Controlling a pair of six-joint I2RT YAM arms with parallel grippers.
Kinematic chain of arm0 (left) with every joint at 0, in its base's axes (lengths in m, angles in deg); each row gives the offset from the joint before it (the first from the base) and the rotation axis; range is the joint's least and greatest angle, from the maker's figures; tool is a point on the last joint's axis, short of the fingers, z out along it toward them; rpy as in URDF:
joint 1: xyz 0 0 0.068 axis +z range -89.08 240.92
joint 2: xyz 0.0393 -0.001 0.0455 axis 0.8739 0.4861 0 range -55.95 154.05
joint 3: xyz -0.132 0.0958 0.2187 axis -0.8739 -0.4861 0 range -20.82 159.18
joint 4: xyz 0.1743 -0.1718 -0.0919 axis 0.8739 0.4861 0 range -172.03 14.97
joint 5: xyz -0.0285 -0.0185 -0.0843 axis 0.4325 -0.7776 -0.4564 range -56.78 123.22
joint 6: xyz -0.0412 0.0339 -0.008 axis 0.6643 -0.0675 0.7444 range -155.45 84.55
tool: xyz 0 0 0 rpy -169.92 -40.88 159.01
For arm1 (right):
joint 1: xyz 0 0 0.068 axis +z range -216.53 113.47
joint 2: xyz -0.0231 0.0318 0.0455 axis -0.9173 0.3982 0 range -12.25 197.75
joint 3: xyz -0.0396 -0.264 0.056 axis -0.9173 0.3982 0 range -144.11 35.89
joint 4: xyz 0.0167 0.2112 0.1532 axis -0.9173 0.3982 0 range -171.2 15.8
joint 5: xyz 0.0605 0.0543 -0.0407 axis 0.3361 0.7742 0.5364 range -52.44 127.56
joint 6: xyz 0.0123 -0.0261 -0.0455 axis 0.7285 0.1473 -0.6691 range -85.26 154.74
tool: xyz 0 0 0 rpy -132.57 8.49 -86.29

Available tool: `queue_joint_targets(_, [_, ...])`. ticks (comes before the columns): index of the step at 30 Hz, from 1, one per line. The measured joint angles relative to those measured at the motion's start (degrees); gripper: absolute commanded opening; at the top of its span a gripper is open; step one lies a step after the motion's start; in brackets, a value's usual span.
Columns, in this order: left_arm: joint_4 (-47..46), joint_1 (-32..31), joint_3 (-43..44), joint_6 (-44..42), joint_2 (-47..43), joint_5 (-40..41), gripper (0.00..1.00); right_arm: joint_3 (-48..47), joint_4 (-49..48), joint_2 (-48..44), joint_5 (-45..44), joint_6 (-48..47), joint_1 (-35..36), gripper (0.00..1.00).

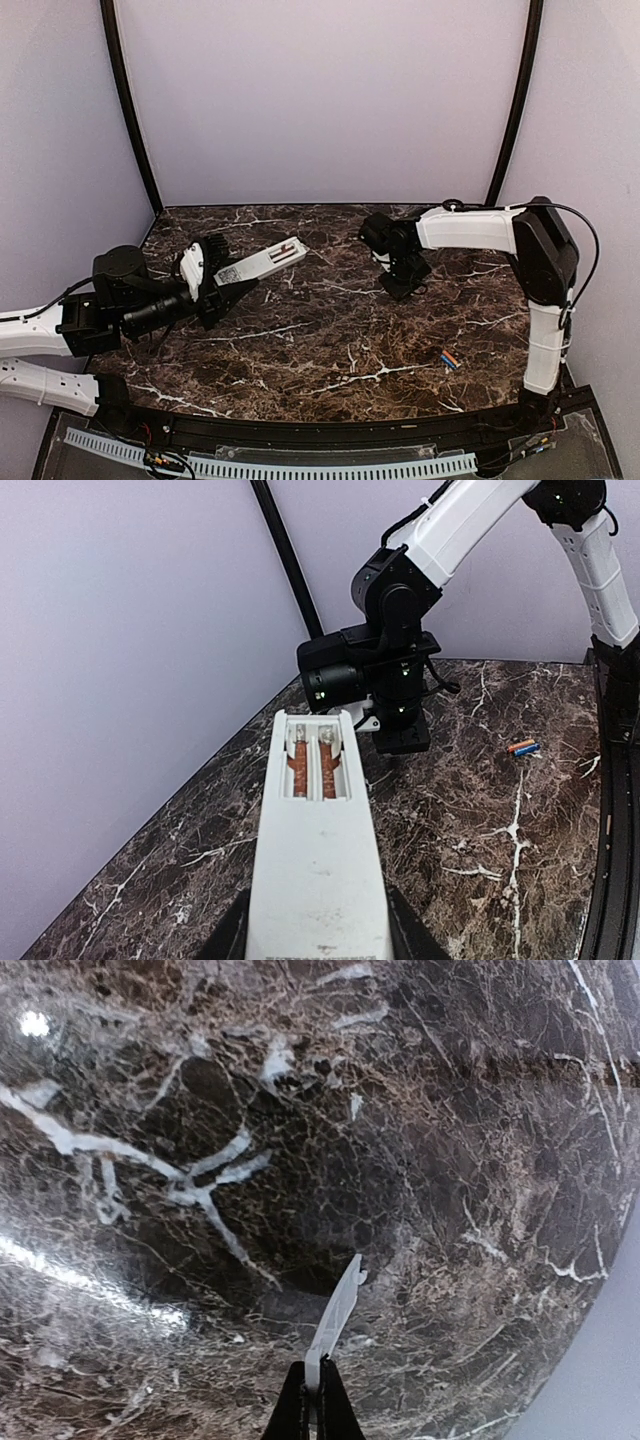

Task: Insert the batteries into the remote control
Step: Place the battery cover at the center of the board, then pass from the left arm to the right

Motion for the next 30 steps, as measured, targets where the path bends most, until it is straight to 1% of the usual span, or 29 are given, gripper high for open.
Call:
queue_joint_targets(4, [0.28,0.00,0.00,-0.02,0.00,0.20,0.00,-0.46,1.92,1.92,-5.90,-0.17,2.75,0.00])
queue_joint_targets(8, [0.28,0.00,0.00,-0.09,0.04,0.39,0.00,-0.79,2.67,4.57,-8.98,0.20,4.92,0.17])
queue_joint_targets(11, [0.28,0.00,0.00,-0.26,0.13,0.44,0.00,-0.57,3.34,6.16,-7.80,0.50,5.84,0.29])
queue_joint_targets(14, [0.28,0.00,0.00,-0.28,0.13,0.44,0.00,-0.35,3.45,6.12,-5.97,0.66,6.01,0.37])
queue_joint_targets(15, [0.31,0.00,0.00,-0.28,0.13,0.44,0.00,-0.35,3.28,5.75,-4.48,0.66,6.01,0.39])
queue_joint_targets(19, [0.74,0.00,0.00,-0.22,0.09,0.39,0.00,-0.17,1.81,3.63,3.08,-0.39,5.90,0.57])
queue_joint_targets(21, [1.55,0.00,0.00,-0.13,-0.11,0.33,0.00,0.04,0.52,1.11,7.96,-1.75,5.90,0.67])
queue_joint_targets(23, [2.47,0.00,0.00,0.09,-0.57,0.09,0.00,0.20,-0.83,-2.64,12.20,-3.23,5.75,0.73])
queue_joint_targets(25, [3.21,0.00,-0.07,0.28,-1.25,-0.24,0.00,0.33,-2.38,-7.08,16.11,-4.59,5.53,0.75])
queue_joint_targets(28, [3.67,0.00,-0.07,0.46,-2.10,-1.18,0.00,1.29,-5.99,-15.61,21.99,-8.61,4.94,0.74])
queue_joint_targets(30, [4.20,0.00,-0.07,0.48,-2.36,-2.49,0.00,3.76,-10.08,-21.49,25.57,-12.09,4.83,0.73])
